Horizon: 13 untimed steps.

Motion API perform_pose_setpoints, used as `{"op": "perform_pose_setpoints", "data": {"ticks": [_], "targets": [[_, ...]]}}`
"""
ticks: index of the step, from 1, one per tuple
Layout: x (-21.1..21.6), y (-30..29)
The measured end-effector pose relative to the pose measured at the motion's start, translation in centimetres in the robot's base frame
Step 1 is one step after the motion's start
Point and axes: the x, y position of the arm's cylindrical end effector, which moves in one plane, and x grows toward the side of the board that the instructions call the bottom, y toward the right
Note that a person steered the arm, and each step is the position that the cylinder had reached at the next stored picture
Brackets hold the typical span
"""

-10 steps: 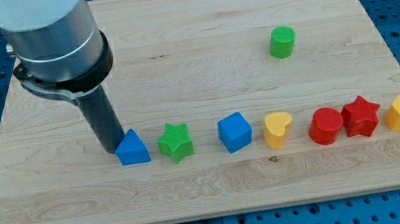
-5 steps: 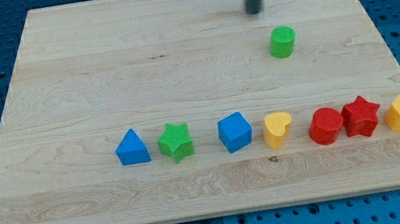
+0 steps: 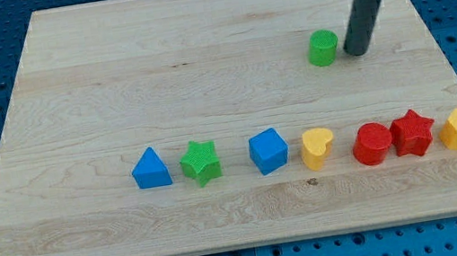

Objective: Place the green circle in the horizontal line of the blocks

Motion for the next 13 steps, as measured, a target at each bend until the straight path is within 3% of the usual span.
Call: {"op": "perform_pose_setpoints", "data": {"ticks": [2,4,6,9,13], "targets": [[-1.4,-6.7],[-3.2,-8.2],[-3.2,-15.9],[2.1,-17.1],[4.3,-25.3]]}}
